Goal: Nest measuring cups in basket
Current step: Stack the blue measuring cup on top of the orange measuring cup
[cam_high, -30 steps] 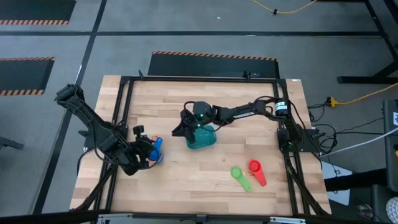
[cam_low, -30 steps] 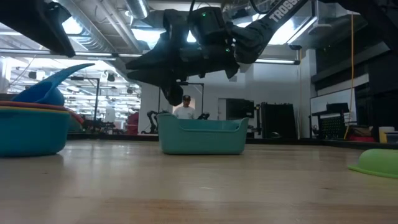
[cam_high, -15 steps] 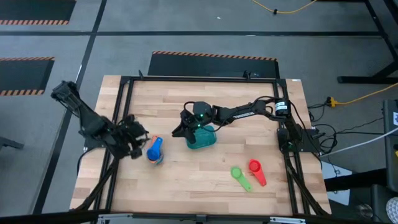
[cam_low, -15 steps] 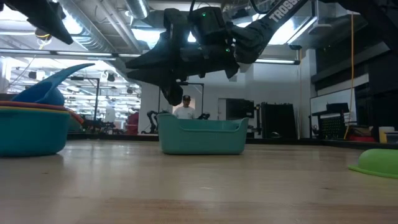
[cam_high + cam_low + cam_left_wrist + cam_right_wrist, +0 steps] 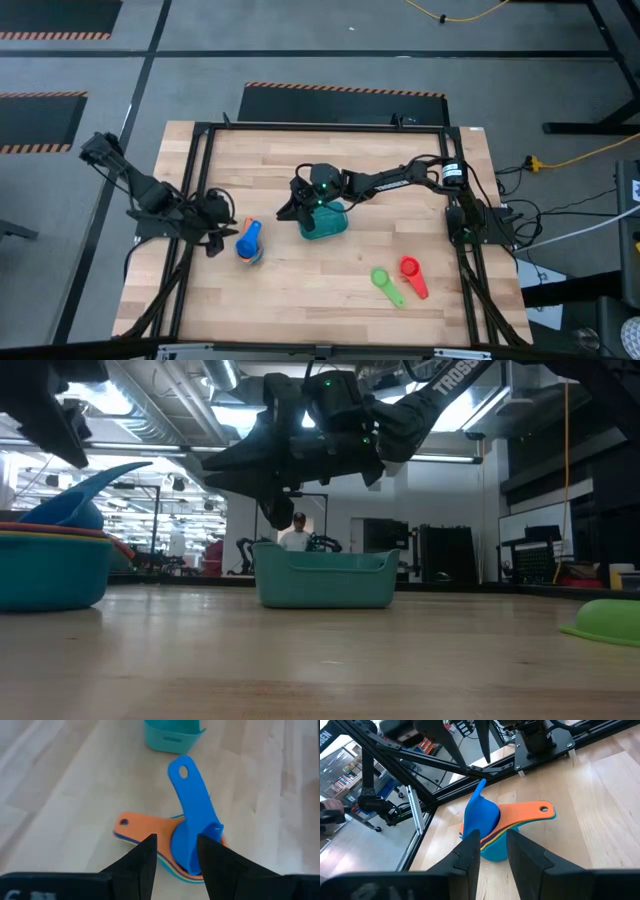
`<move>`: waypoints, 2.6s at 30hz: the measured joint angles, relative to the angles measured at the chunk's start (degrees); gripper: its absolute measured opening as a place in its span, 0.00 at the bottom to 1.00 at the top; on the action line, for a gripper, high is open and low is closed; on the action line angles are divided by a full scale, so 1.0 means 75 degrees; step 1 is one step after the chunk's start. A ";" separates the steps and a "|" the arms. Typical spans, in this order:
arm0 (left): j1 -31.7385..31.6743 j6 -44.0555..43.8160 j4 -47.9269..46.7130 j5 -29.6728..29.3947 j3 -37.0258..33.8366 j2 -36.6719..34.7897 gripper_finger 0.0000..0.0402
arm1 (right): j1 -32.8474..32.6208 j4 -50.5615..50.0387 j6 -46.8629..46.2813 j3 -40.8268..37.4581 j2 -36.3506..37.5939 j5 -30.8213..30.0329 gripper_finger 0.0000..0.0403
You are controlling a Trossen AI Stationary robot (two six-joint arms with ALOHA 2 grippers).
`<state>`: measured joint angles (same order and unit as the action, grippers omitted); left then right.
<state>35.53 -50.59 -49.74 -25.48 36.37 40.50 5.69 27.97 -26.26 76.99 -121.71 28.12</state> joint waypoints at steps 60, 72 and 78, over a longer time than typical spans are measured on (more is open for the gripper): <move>-0.0551 0.0431 0.2603 -0.0101 -0.1459 -0.0060 0.20 | 0.0000 0.0000 0.0201 0.0000 -0.0003 -0.0006 0.25; -0.0545 0.0434 0.2719 -0.0058 -0.1449 -0.0074 0.03 | 0.0000 0.0000 0.0201 0.0000 -0.0003 -0.0009 0.25; -0.0551 0.0933 0.3166 -0.0067 -0.1447 -0.0066 0.01 | 0.0000 0.0000 0.0200 0.0000 -0.0003 -0.0007 0.25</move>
<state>31.40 -43.59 -26.00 -25.98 25.52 40.01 5.69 27.97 -24.76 76.99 -121.73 28.06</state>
